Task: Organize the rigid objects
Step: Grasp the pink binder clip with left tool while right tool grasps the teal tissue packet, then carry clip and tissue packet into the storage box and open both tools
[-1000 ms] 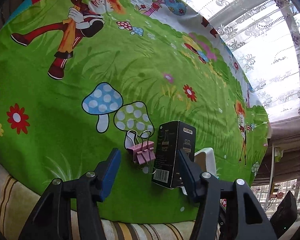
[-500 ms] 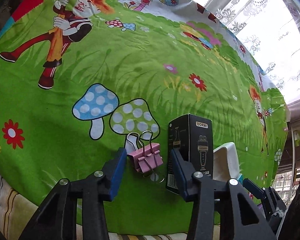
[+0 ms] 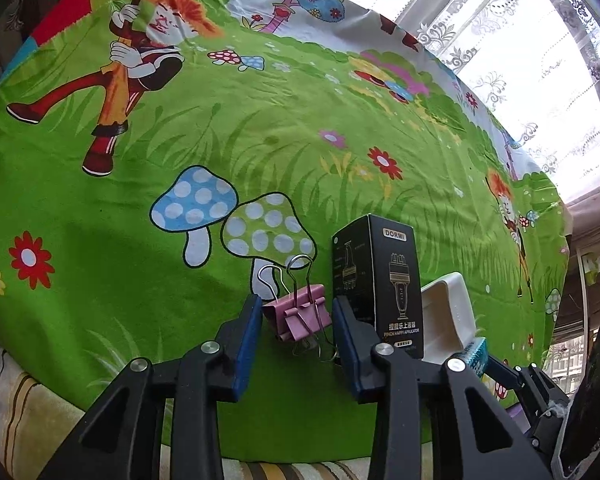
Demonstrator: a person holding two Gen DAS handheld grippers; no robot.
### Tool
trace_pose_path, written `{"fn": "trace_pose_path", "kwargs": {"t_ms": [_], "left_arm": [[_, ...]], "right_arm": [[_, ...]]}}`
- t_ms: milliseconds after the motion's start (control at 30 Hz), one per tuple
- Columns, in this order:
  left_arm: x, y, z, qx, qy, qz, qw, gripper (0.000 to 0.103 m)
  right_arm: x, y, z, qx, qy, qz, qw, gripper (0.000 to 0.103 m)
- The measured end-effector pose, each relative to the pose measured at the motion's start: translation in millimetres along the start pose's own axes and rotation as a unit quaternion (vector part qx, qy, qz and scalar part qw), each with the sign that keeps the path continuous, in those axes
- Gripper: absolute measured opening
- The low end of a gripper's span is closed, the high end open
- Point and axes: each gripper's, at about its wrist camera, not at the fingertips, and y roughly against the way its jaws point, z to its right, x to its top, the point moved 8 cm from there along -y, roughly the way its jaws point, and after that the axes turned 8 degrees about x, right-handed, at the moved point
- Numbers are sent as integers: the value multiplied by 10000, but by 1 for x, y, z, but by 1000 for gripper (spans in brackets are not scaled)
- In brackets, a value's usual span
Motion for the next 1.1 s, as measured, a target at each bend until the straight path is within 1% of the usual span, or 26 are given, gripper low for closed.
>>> {"fn": "trace_pose_path", "kwargs": {"t_ms": [167,467,700,833,967,1100], "left_arm": [[0,11,-1,-54,22,201,9998,37],[-3,41,6,-195,-78,602,9980,37],[-13,74,15,-466,-167,886,9948,37],[-21,97,20,-619,-211,1077,9920,37],[-27,118,22,-680,-255,1244,9896,37],[-44,136,29,-721,-379,1371,9872,37]], "right_arm": [[0,12,-1,-102,4,215,9997,79],[-4,40,0,-537,0,619,9966,79],[-18,70,-4,-646,-128,919,9936,79],[-27,81,0,-703,-334,934,9926,79],[-29,98,-3,-764,-315,1037,9912,79],[-33,114,-5,-843,-352,999,9908,79]]}}
